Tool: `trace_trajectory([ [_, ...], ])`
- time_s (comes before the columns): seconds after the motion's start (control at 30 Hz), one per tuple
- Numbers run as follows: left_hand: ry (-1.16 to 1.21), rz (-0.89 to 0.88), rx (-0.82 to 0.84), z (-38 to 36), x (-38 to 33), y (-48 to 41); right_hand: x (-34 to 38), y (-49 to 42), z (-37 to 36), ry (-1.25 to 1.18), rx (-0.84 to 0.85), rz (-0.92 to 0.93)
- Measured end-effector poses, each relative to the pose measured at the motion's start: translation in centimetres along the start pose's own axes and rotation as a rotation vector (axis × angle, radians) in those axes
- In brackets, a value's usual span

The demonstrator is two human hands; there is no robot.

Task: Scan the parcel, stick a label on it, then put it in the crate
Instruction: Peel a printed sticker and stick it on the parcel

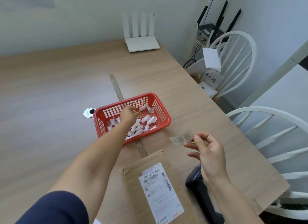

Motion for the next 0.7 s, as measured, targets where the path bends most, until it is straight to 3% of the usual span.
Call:
trace_trajectory([
  [0.1,0.001,-0.055,-0.043,1.3,-0.3,2.2,-0.3,0.0,-0.6,0.035,0.025,0.045],
  [0.23,0.18,-0.186,0.132,0.6,-1.1,9.8,-0.2,0.8,-2.1,0.203,0.081,0.211],
  [0.43,0.698,0.04,0.405,-0.5,1.9,20.2,1.5,4.3,-5.3,0.448,0.194,0.636],
  [0.57,0.813,0.041,0.39,-0.1,2.6,22.8,1.7,6.6,-6.0,0.508,0.234,0.805],
  [0.7,0.826,0.046,0.283,0.9,3.7,23.3,1.6,8.4,-6.1,0.501,0.262,0.851],
])
Point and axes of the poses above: each hand's wrist, its own y-axis away from the middle knuckle, its own z-axis out of the back of the hand, x = y × z, the point moved 8 cm from there along -y, towards the middle knuckle, and after that the axes turned 6 degrees about z, right-handed, at the moved point
